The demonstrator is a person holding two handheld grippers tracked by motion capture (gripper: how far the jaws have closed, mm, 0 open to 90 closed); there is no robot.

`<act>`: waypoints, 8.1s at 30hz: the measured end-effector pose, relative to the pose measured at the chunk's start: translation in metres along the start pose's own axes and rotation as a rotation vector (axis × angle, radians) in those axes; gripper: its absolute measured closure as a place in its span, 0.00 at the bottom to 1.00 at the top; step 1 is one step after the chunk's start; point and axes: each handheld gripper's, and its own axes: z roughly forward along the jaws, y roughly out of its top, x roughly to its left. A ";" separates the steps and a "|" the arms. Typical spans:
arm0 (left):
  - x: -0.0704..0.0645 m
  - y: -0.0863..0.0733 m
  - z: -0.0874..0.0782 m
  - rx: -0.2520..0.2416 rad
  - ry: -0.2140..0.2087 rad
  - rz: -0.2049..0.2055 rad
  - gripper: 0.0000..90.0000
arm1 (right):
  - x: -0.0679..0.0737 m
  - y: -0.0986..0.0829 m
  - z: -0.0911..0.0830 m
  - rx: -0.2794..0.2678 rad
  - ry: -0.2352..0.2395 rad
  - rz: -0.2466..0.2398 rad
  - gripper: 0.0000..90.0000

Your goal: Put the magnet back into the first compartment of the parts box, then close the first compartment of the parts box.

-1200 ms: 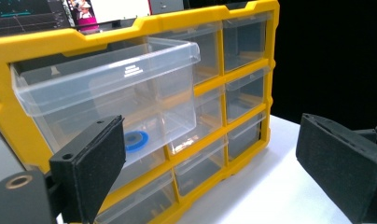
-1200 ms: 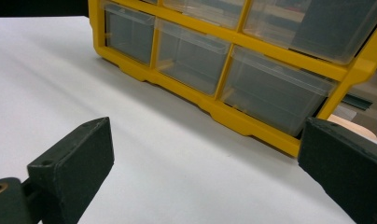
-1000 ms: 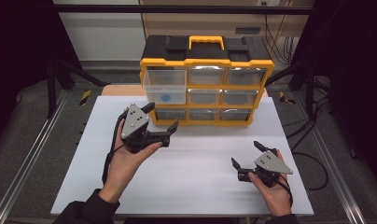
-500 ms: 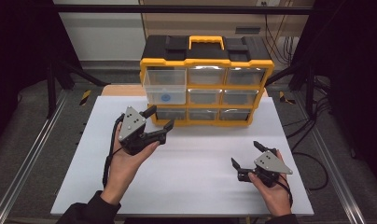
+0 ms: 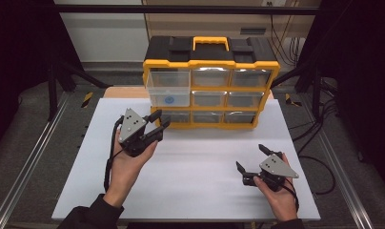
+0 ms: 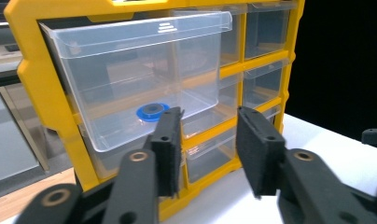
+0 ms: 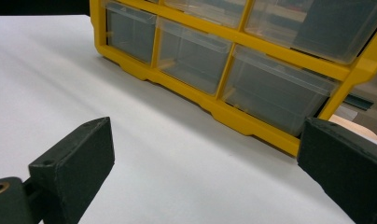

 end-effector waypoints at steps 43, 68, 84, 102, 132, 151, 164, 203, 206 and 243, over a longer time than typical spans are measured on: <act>0.020 0.014 0.012 0.043 0.025 -0.050 0.99 | 0.000 0.001 0.000 -0.012 0.003 -0.002 0.05; 0.033 0.019 0.035 0.088 0.062 -0.051 0.99 | -0.004 0.001 -0.003 -0.041 0.009 0.046 0.05; 0.035 0.025 0.055 0.110 0.075 -0.033 0.99 | -0.005 0.002 -0.003 -0.047 0.009 0.057 0.05; 0.041 0.026 0.069 0.128 0.091 -0.026 0.99 | -0.005 0.002 -0.004 -0.052 0.009 0.059 0.05; 0.042 0.026 0.074 0.124 0.098 -0.021 0.99 | -0.006 0.002 -0.003 -0.047 0.016 0.072 0.05; 0.048 0.022 0.073 0.110 0.115 -0.036 0.99 | -0.004 0.001 -0.003 -0.036 0.011 0.074 0.05; 0.049 0.018 0.080 0.112 0.122 -0.041 0.99 | -0.004 0.001 -0.003 -0.037 0.009 0.079 0.05; 0.055 0.013 0.090 0.118 0.140 -0.049 0.99 | -0.004 0.001 -0.003 -0.034 0.006 0.070 0.05; 0.056 0.012 0.091 0.117 0.142 -0.053 0.99 | -0.004 0.001 -0.003 -0.035 0.005 0.065 0.05; 0.059 0.010 0.100 0.125 0.157 -0.059 0.99 | -0.004 0.001 -0.003 -0.040 0.007 0.070 0.05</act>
